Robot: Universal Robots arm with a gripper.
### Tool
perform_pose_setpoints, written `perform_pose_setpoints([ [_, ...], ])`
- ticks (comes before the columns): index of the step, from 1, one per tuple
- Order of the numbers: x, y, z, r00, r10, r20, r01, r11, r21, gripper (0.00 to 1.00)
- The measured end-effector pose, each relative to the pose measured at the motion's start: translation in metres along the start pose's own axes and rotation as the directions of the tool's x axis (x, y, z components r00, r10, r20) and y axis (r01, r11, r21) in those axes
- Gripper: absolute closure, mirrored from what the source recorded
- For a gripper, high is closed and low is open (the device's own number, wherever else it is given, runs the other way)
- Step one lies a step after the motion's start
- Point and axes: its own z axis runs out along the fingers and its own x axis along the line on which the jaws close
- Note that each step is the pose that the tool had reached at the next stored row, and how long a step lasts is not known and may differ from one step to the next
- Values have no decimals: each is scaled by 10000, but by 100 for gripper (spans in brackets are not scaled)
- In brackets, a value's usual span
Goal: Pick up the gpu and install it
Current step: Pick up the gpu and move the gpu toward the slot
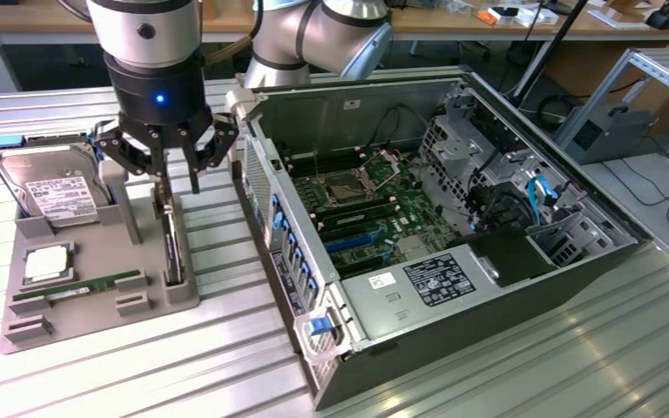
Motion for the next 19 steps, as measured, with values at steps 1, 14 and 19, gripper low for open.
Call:
perform_pose_setpoints([
  [1,0,0,6,10000,0,0,0,10000,0,64],
  [14,2,-3,71,10000,-1,-1,1,10000,1,64],
  [19,2,-4,94,10000,0,0,0,10000,0,64],
])
